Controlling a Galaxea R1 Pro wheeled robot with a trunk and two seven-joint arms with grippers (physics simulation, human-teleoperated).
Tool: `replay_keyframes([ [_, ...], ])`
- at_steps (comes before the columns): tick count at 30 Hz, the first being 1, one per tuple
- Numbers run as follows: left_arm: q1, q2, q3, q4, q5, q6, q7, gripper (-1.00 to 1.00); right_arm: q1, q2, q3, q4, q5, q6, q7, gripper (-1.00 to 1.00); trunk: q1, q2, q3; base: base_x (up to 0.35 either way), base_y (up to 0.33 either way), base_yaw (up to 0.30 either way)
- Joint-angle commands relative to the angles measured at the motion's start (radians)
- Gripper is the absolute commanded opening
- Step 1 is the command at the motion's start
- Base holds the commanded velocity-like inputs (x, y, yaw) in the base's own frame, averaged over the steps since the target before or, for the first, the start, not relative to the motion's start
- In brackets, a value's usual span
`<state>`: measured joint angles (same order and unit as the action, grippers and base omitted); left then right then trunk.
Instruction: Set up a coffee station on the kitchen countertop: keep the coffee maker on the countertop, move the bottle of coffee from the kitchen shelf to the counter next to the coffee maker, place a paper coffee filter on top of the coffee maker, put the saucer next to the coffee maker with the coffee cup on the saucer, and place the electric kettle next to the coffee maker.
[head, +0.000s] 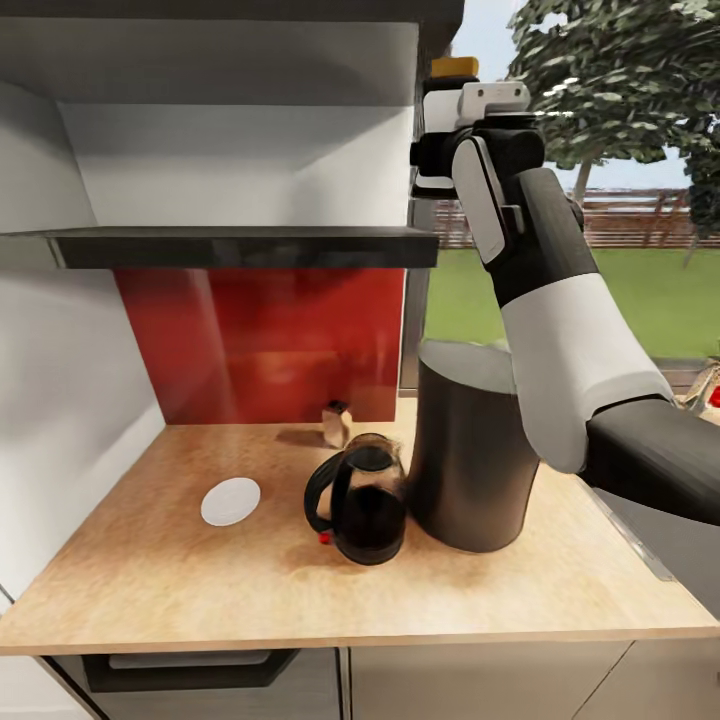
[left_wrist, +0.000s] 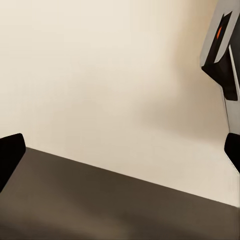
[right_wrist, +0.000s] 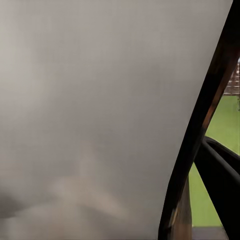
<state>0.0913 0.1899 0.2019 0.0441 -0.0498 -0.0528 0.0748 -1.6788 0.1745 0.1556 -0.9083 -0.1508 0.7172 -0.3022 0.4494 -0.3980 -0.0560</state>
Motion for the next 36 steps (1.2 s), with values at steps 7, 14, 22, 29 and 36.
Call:
replay_keyframes([
  [7,-0.001,0.000,0.007,0.002,-0.005,-0.006,0.003,1.00,-0.001,0.000,0.001,0.000,-0.009,0.002,-0.009,-1.00,0.001,-0.002,-0.002,0.000,-0.313,0.000],
  [14,-0.001,0.000,0.007,0.002,-0.005,-0.006,0.003,1.00,0.007,0.000,0.001,0.000,-0.009,0.002,-0.009,-1.00,0.001,-0.002,-0.002,-0.002,-0.313,0.000],
  [22,-0.001,-0.001,0.007,0.002,-0.003,-0.006,0.004,1.00,0.044,0.000,0.000,-0.001,-0.010,0.002,-0.009,-1.00,0.001,-0.002,-0.002,-0.078,-0.313,0.000],
  [29,-0.001,0.000,0.009,0.002,-0.002,-0.007,0.005,1.00,0.142,-0.034,0.001,-0.005,-0.013,-0.004,-0.002,-1.00,0.001,-0.002,-0.002,-0.097,-0.313,0.000],
  [36,-0.001,0.000,0.015,0.002,-0.002,-0.007,0.005,1.00,0.254,-0.138,0.001,-0.005,-0.015,-0.129,0.003,-1.00,0.001,-0.002,-0.002,-0.027,-0.313,0.000],
])
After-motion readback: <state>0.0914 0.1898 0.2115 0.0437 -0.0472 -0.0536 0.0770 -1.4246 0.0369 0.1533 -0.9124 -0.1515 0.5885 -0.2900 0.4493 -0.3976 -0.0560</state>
